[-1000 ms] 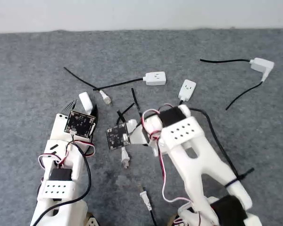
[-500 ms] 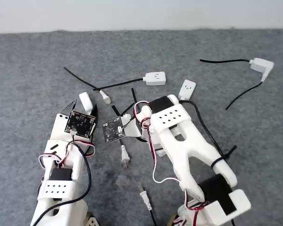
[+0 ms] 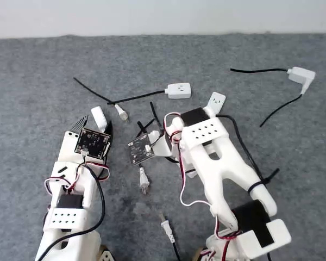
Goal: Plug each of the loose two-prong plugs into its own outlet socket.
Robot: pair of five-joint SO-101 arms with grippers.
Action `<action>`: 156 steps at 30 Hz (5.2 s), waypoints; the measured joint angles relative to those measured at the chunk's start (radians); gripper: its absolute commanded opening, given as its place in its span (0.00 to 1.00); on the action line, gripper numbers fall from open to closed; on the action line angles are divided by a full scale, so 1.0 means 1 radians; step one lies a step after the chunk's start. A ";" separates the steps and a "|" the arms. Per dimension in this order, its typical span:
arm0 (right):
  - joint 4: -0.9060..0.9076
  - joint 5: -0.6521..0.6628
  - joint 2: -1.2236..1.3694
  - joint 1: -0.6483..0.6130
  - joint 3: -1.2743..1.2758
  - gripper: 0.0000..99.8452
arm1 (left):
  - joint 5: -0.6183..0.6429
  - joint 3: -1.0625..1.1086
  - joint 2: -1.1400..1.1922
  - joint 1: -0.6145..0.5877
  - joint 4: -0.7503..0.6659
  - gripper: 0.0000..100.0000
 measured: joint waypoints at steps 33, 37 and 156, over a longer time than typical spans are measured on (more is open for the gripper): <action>0.002 0.071 0.000 0.038 -0.003 0.01 | 0.000 0.000 0.000 0.000 0.000 0.22; 0.000 0.071 0.000 0.038 -0.002 0.01 | 0.000 0.000 0.000 0.000 0.000 0.22; -0.172 -0.361 0.184 0.014 0.078 0.34 | -0.003 0.017 0.003 0.000 0.000 0.22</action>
